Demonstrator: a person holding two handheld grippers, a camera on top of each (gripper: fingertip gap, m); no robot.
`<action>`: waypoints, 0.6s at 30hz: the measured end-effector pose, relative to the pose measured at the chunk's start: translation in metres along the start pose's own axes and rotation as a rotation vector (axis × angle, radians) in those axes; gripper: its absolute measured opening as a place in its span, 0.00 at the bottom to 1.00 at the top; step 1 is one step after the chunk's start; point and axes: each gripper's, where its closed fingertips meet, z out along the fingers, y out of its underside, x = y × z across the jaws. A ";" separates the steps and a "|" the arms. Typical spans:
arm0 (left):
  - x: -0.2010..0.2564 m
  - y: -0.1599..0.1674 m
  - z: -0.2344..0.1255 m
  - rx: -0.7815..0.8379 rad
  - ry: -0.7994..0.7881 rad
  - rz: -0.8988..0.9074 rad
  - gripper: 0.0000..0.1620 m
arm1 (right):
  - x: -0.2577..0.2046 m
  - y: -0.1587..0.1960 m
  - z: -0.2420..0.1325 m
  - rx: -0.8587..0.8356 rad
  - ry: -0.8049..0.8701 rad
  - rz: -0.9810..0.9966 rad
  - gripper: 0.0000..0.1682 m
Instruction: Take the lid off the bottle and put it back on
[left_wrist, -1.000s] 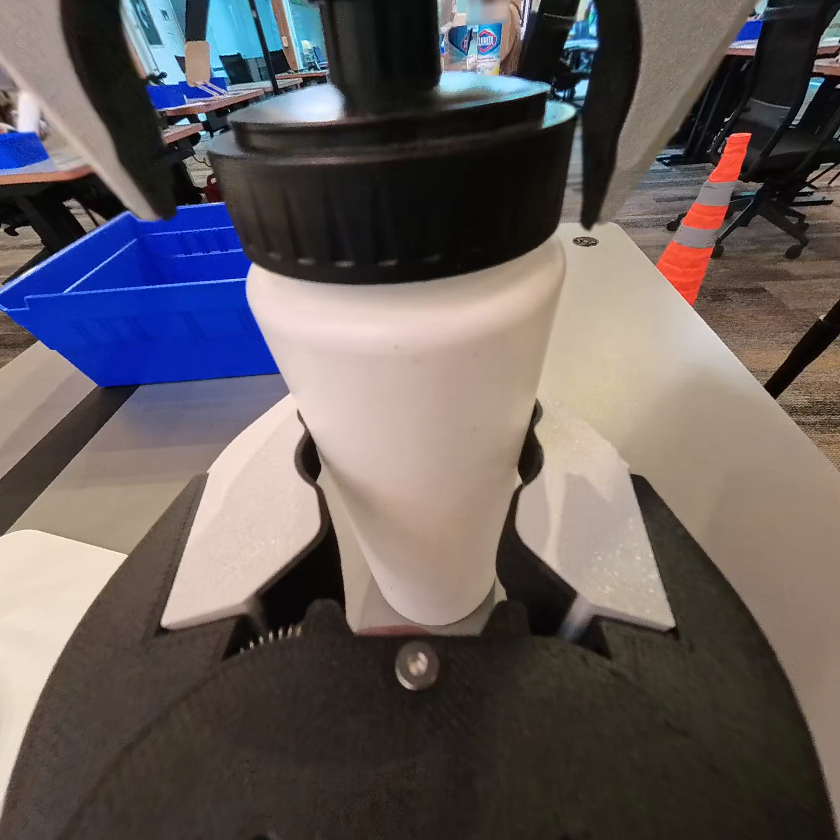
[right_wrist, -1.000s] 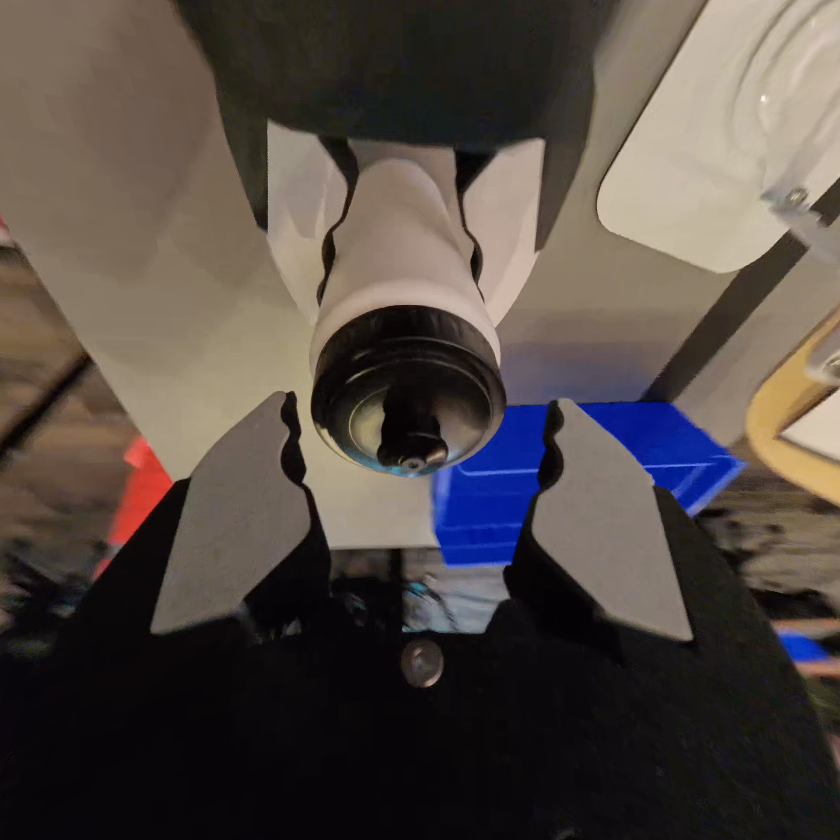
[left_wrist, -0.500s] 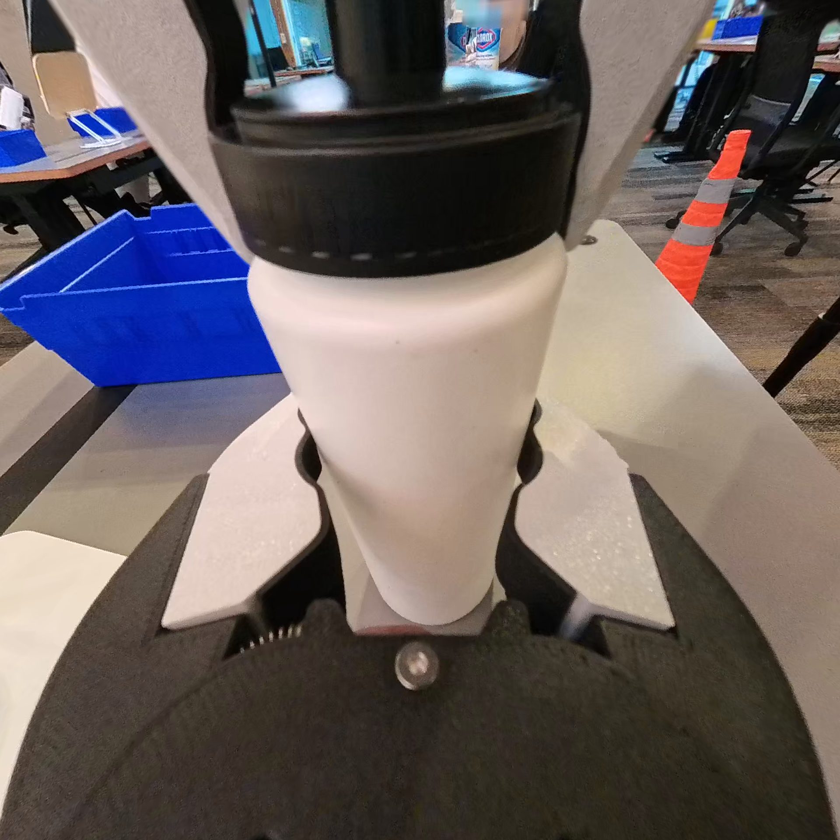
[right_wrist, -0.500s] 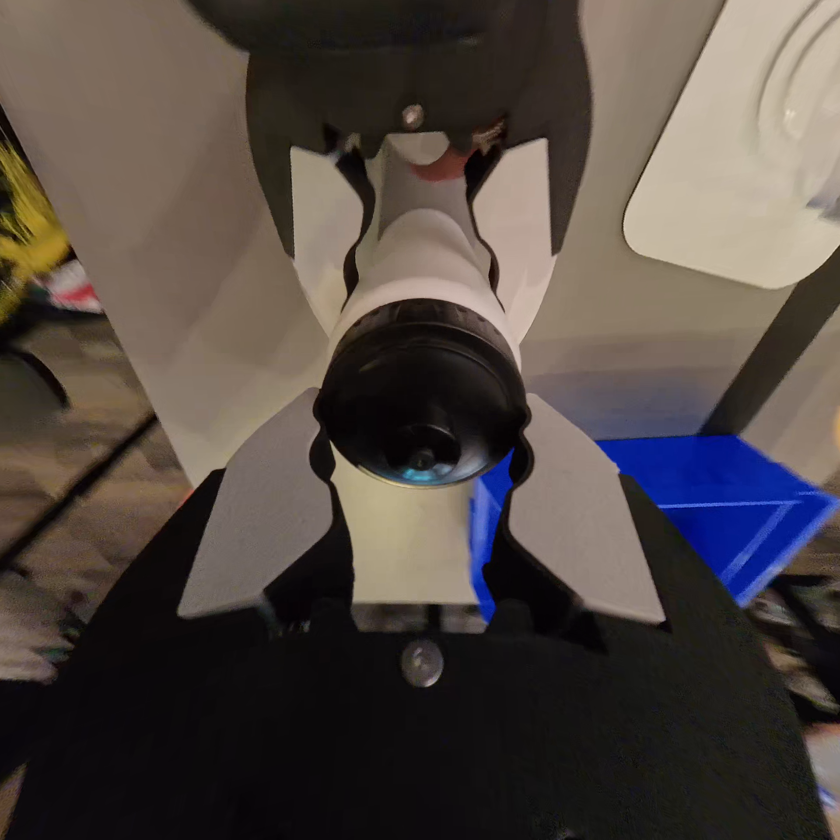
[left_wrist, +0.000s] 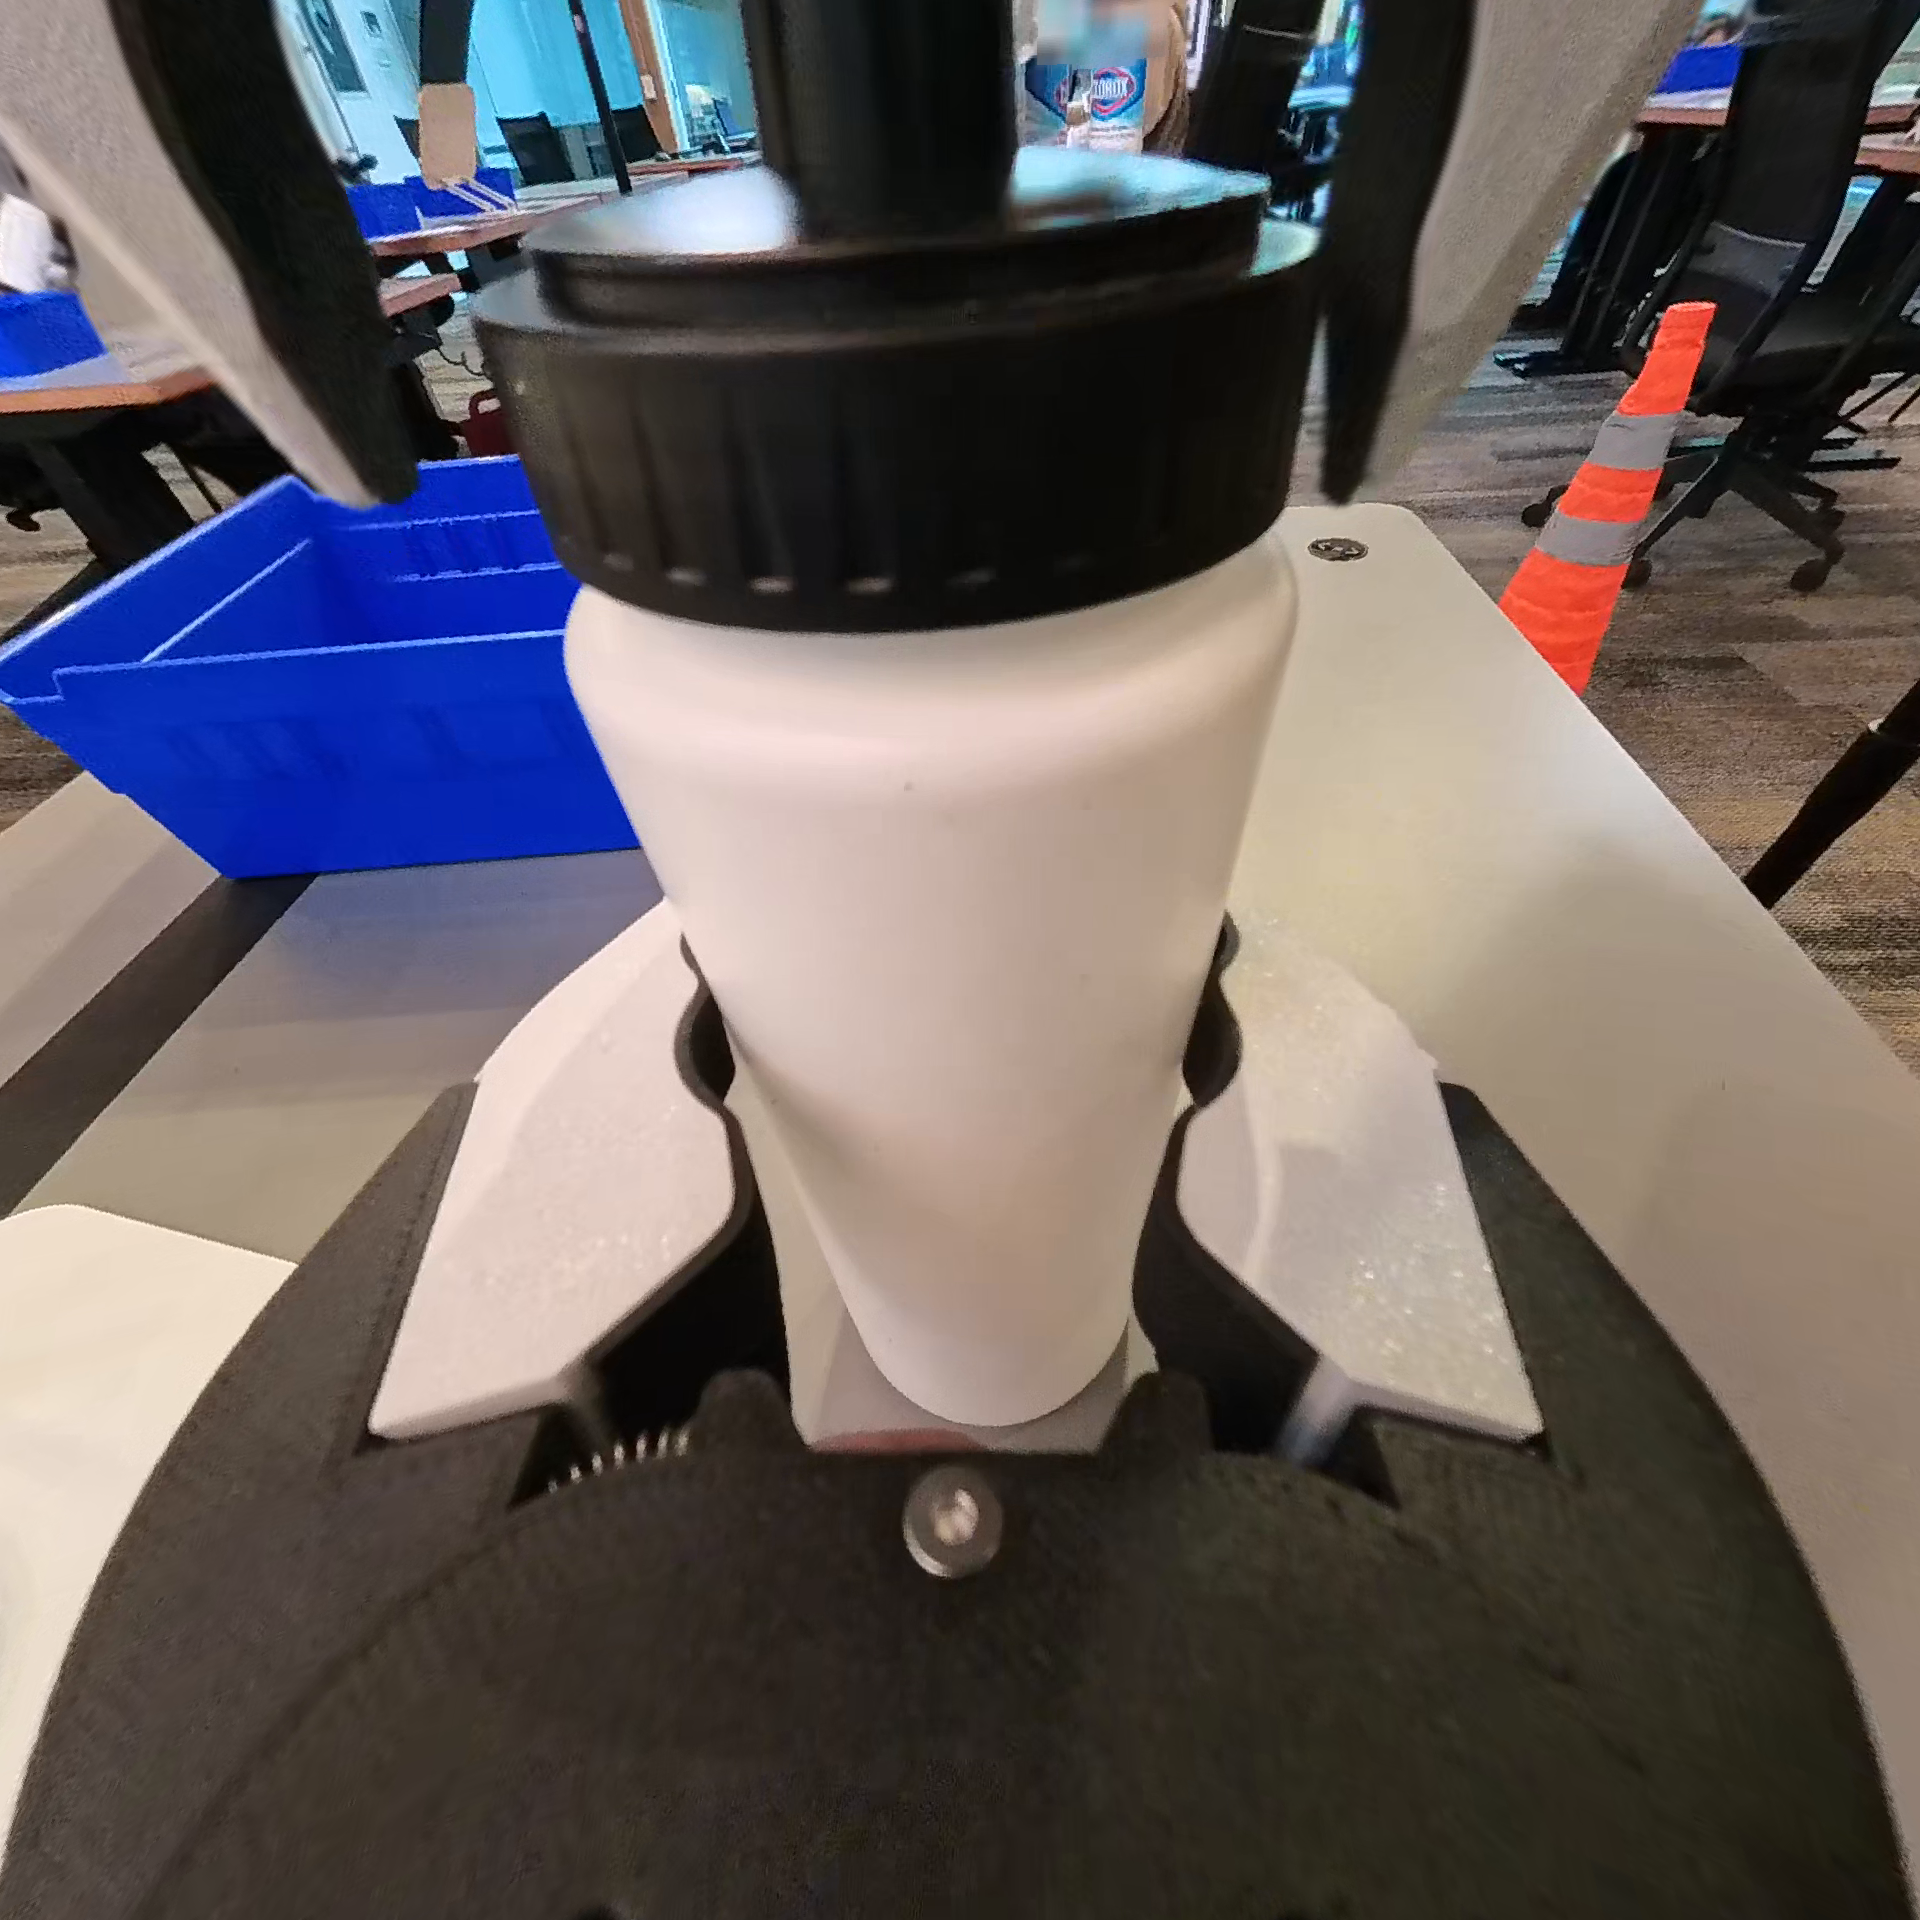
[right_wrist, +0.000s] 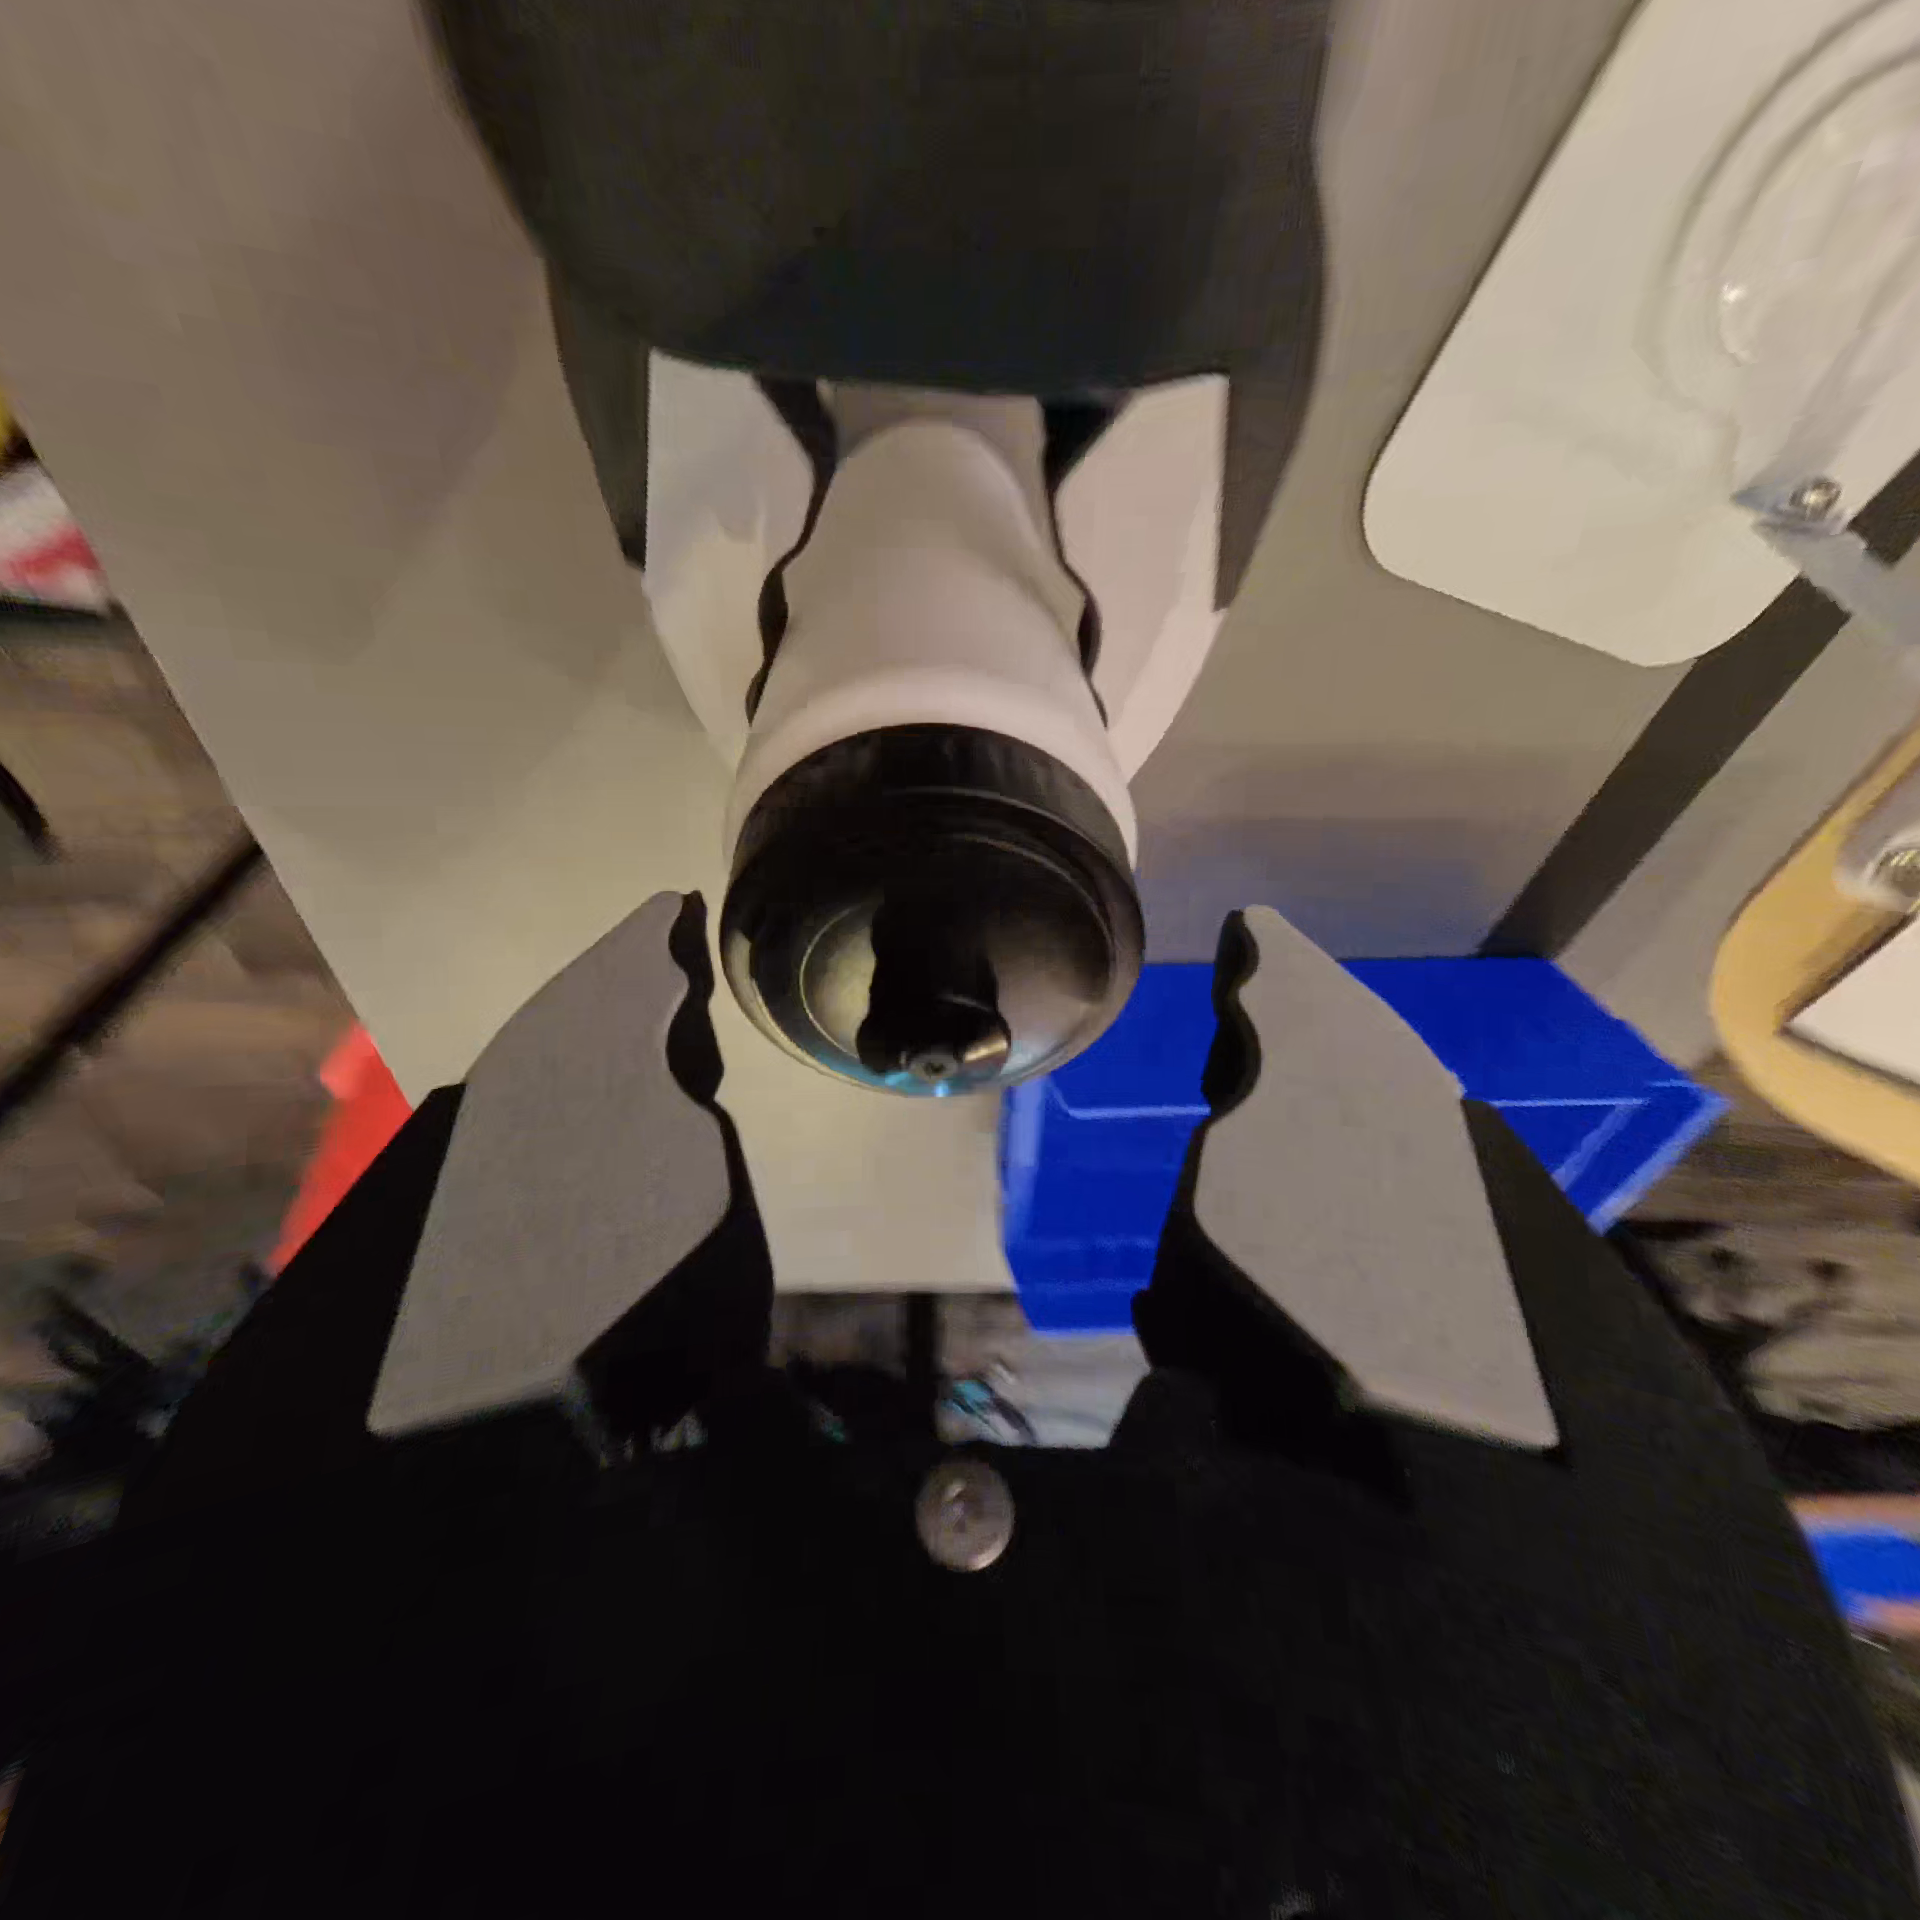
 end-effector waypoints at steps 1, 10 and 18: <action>0.000 0.000 0.000 0.000 0.000 0.000 0.54 | -0.002 -0.002 -0.001 0.066 -0.036 0.076 0.56; 0.001 0.000 0.001 -0.005 -0.003 0.009 0.53 | -0.009 -0.007 -0.002 0.266 -0.137 0.323 0.45; 0.003 -0.001 0.002 -0.008 -0.002 0.018 0.53 | -0.010 0.004 -0.002 -0.081 -0.061 -0.188 0.45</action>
